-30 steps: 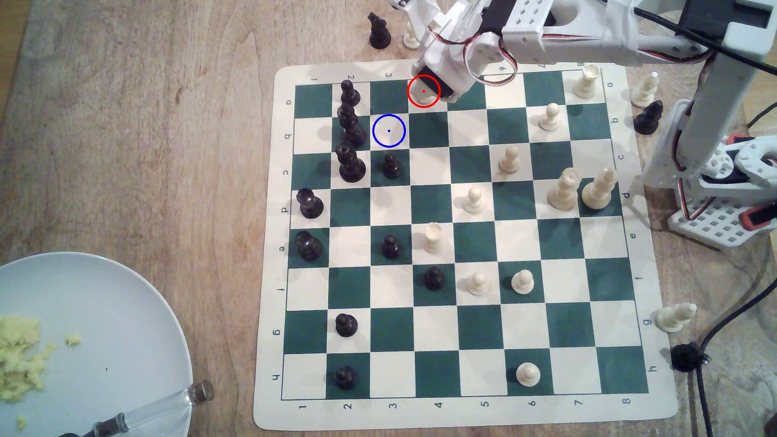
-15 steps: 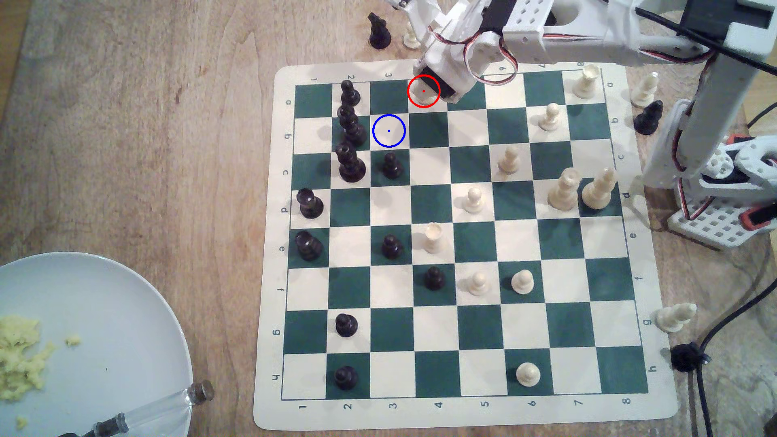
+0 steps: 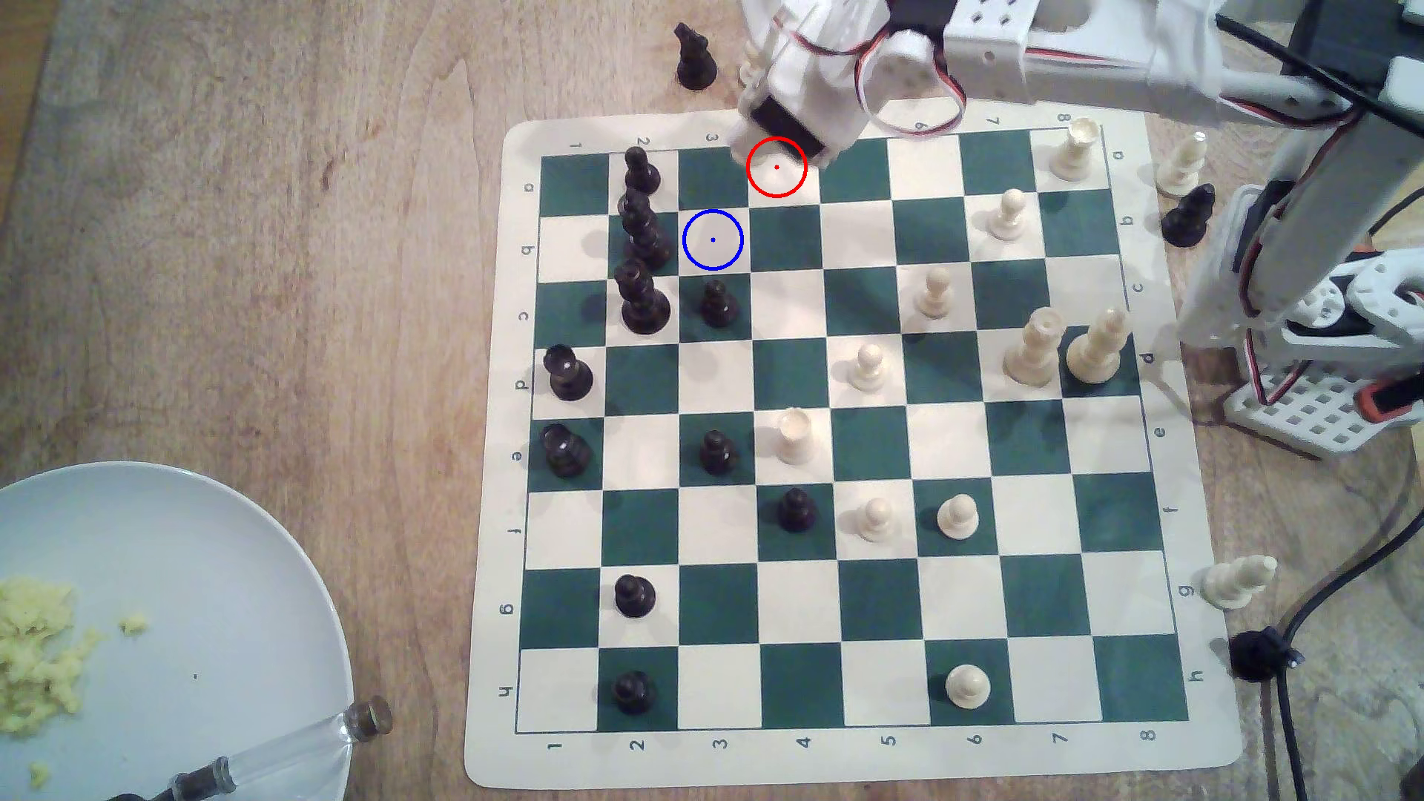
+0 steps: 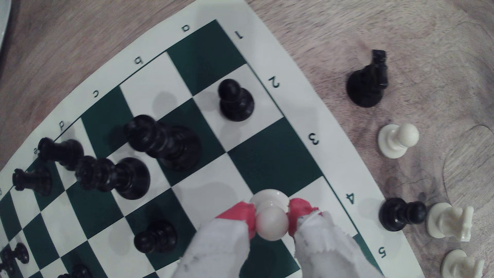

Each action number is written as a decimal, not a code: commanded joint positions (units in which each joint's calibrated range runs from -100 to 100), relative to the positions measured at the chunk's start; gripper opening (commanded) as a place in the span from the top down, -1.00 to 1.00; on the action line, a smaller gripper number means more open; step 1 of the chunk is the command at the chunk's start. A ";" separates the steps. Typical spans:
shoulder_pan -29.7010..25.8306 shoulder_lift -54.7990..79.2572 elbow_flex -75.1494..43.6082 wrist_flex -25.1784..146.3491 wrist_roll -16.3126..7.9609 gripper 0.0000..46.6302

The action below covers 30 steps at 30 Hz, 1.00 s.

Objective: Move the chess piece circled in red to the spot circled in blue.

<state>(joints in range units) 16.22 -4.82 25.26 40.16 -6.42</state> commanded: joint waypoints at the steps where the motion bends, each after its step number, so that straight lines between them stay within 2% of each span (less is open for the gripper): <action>1: -2.11 -3.25 -5.95 -1.75 0.54 0.97; 30: -5.16 9.66 -9.48 -6.01 0.54 0.96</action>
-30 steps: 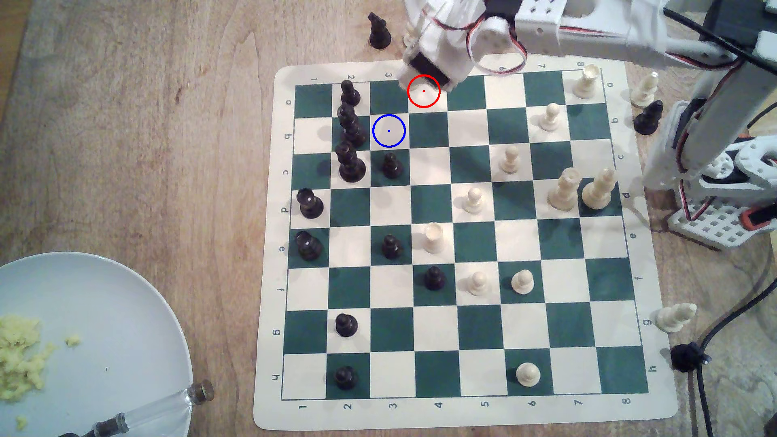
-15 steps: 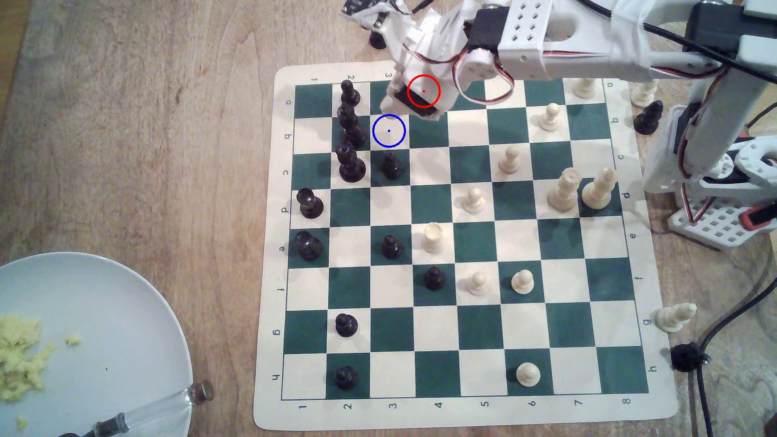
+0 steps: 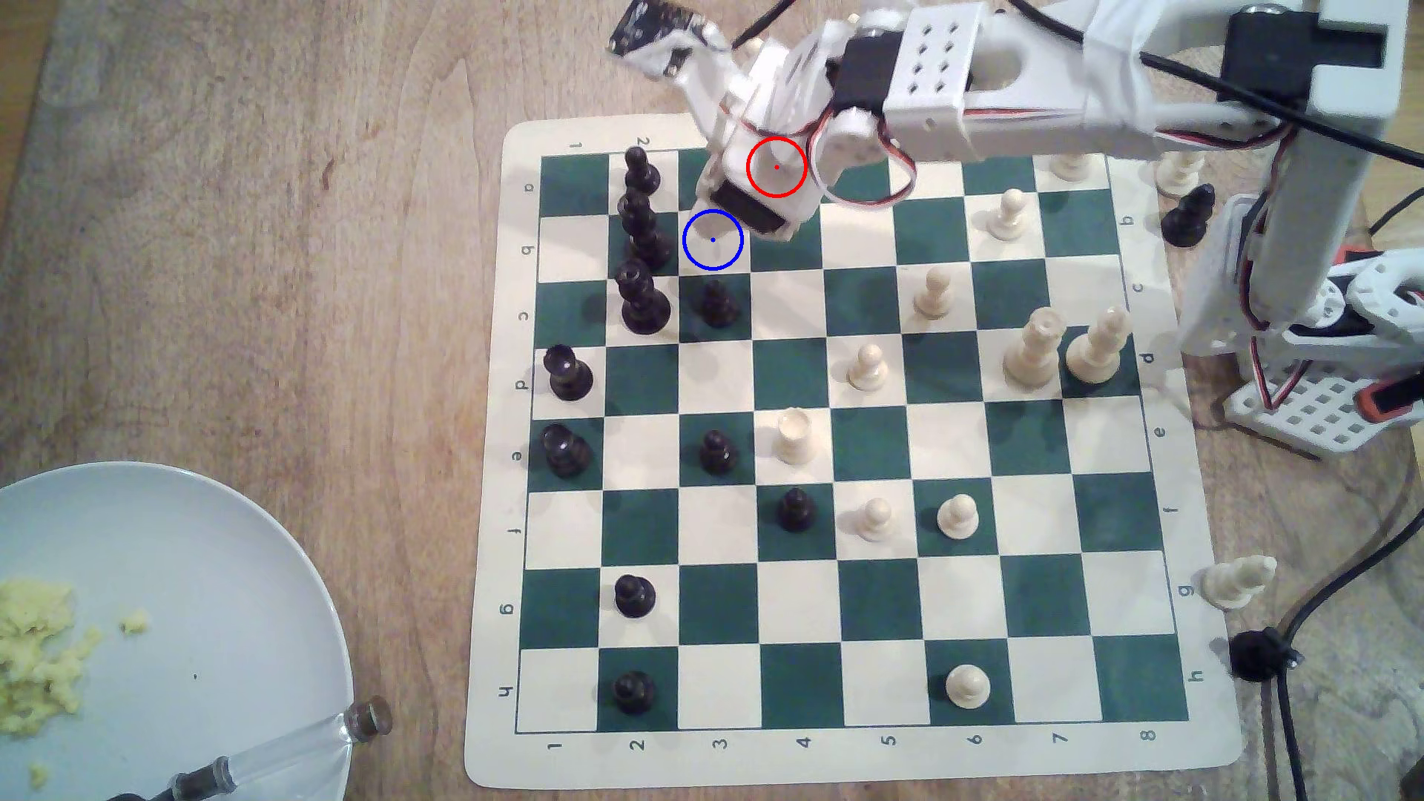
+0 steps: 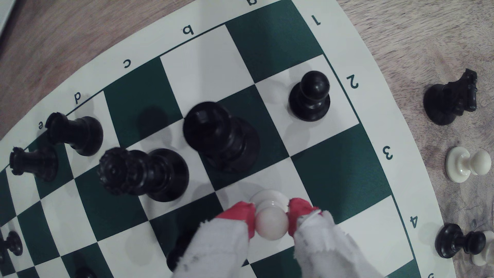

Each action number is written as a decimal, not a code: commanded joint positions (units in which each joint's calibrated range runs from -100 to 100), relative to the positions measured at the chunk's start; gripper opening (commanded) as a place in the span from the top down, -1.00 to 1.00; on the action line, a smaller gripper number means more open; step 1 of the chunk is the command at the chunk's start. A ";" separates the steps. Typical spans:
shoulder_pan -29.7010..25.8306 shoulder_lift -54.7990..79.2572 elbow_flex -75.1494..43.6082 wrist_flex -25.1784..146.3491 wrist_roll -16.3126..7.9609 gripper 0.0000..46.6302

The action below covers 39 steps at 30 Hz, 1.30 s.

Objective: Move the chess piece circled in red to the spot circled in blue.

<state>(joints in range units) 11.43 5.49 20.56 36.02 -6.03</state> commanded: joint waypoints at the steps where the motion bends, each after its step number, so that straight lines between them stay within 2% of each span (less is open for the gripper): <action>1: -0.52 -0.22 -5.15 -2.03 0.05 0.96; 17: -0.60 1.98 -4.97 -2.03 0.44 0.96; 19: -0.60 1.98 -4.88 -2.03 0.44 0.81; 23: -0.44 1.05 -4.88 -1.78 0.44 0.67; 39: 0.03 -2.60 -4.69 0.59 0.20 0.56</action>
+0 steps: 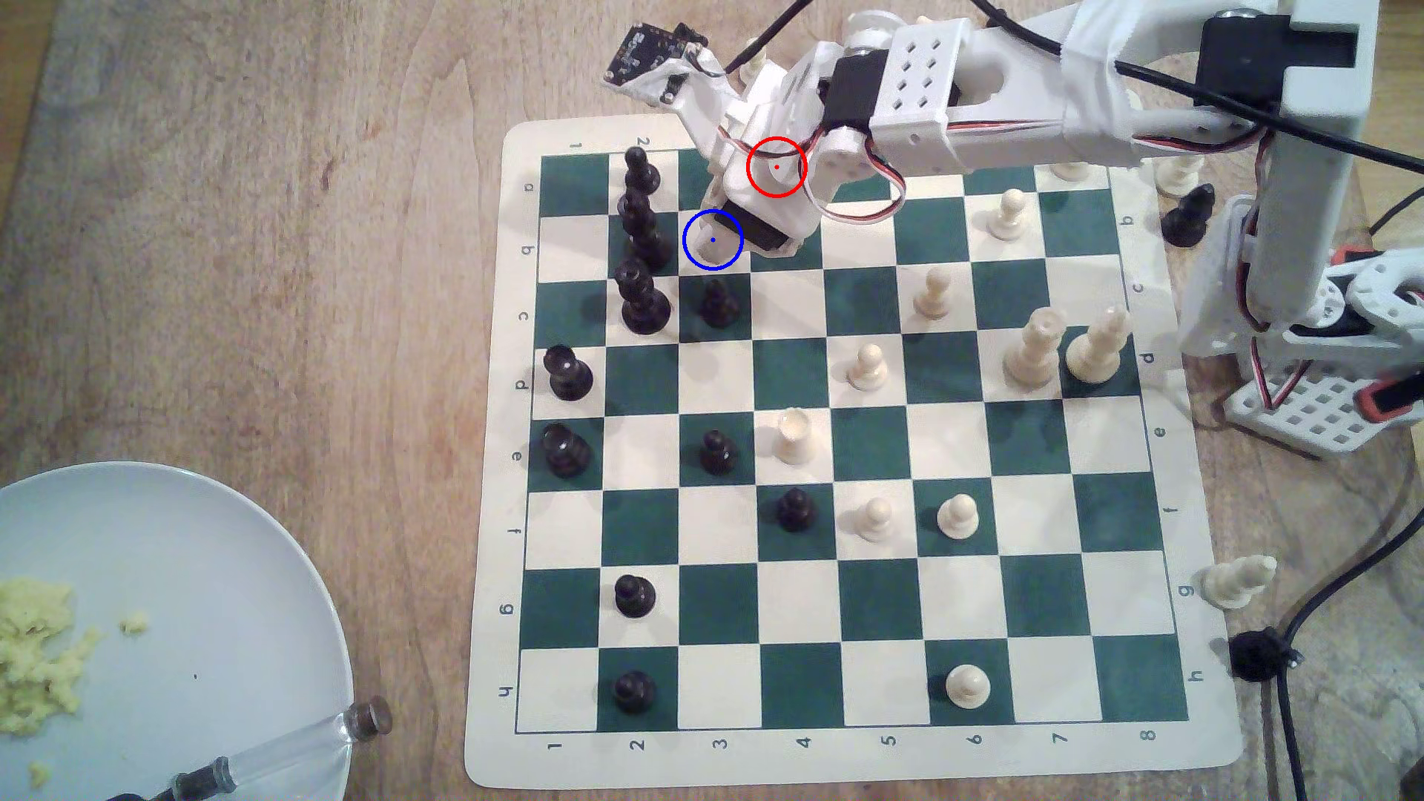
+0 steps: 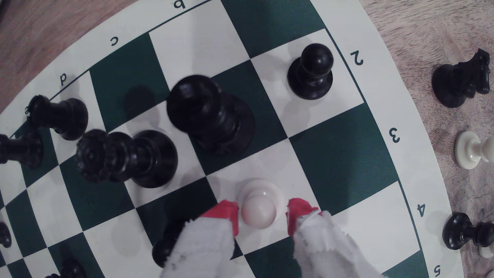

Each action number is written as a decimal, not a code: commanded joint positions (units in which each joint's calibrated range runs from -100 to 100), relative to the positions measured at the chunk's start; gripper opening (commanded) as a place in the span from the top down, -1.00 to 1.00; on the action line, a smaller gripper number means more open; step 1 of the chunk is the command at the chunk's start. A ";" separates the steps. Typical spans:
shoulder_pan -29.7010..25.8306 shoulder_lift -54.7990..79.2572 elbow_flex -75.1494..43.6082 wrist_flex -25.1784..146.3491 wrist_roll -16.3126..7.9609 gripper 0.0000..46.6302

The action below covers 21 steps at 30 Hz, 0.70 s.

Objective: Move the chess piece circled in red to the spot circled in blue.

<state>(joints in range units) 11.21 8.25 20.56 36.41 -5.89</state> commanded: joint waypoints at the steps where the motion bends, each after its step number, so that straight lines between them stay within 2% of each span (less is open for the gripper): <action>1: 0.25 -5.62 -4.69 0.19 0.00 0.55; 14: 0.41 -11.31 -4.69 3.80 -0.78 0.50; 21: -0.61 -20.31 -2.34 11.17 -1.66 0.51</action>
<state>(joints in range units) 11.21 -0.80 20.56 43.59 -7.35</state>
